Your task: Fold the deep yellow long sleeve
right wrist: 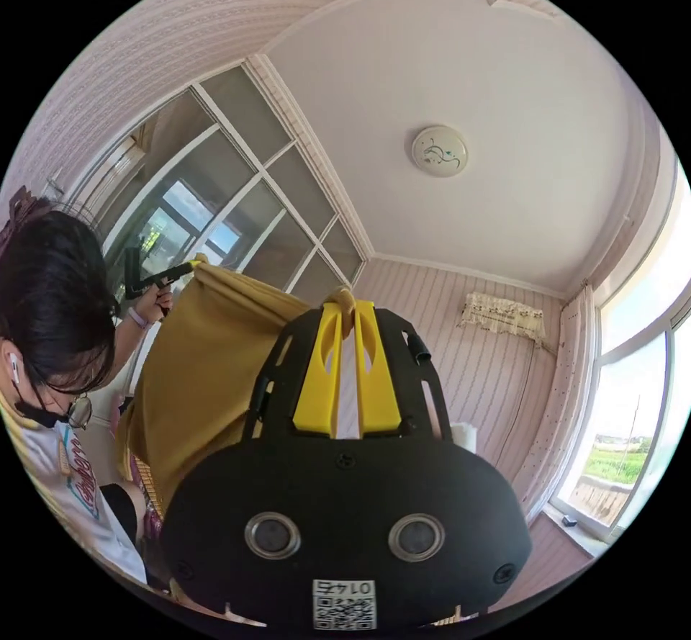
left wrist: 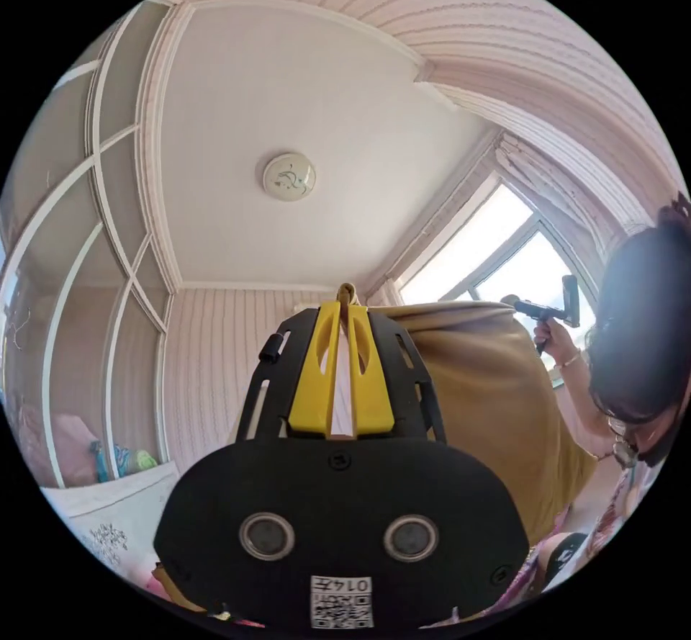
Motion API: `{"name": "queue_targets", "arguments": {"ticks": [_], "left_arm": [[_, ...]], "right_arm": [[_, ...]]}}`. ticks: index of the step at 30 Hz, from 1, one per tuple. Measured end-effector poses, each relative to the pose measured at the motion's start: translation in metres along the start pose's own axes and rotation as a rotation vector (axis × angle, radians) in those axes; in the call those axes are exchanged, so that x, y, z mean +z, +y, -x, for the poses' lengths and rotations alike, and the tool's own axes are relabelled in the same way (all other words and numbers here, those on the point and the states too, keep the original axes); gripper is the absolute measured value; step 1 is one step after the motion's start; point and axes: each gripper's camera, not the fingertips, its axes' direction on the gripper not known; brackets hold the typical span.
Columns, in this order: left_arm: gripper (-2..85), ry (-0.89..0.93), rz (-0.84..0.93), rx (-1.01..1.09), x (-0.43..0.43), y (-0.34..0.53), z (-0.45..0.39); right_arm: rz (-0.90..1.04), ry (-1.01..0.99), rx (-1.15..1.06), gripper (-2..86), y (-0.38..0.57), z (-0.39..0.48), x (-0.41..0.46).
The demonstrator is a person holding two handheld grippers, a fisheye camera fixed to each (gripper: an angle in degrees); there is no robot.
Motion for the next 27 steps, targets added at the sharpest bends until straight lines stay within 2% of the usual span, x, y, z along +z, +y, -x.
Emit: {"name": "queue_targets", "arguments": {"ticks": [2, 4, 5, 7, 9, 12, 16, 20, 23, 27], "left_arm": [[-0.9, -0.026, 0.156, -0.075, 0.049, 0.03, 0.023], [-1.0, -0.117, 0.38, -0.128, 0.116, 0.096, 0.048], [-1.0, -0.126, 0.436, -0.151, 0.132, 0.116, 0.055], [-1.0, -0.121, 0.604, -0.317, 0.183, 0.198, 0.085], [-1.0, -0.144, 0.674, -0.433, 0.209, 0.246, 0.098], [-1.0, -0.203, 0.678, -0.471, 0.249, 0.259, 0.108], [-1.0, -0.218, 0.544, -0.303, 0.293, 0.201, 0.098], [-1.0, -0.149, 0.454, -0.265, 0.3, 0.204, 0.088], [-1.0, -0.123, 0.574, -0.257, 0.299, 0.261, 0.082], [-0.8, -0.085, 0.851, -0.306, 0.272, 0.396, 0.057]], "right_arm": [[0.162, -0.028, 0.035, 1.7, 0.024, -0.015, 0.054], [0.399, -0.034, 0.097, 1.6, 0.09, -0.033, 0.138], [0.45, -0.026, 0.118, 1.5, 0.111, -0.036, 0.158], [0.63, 0.008, 0.227, 1.4, 0.196, -0.05, 0.226], [0.692, 0.0, 0.36, 1.3, 0.243, -0.069, 0.26], [0.676, 0.025, 0.455, 1.3, 0.263, -0.099, 0.294], [0.431, 0.103, 0.388, 1.6, 0.222, -0.13, 0.296], [0.333, 0.099, 0.362, 1.8, 0.24, -0.139, 0.286], [0.407, 0.042, 0.333, 1.9, 0.306, -0.129, 0.283], [0.625, -0.067, 0.401, 2.1, 0.45, -0.091, 0.268]]}}
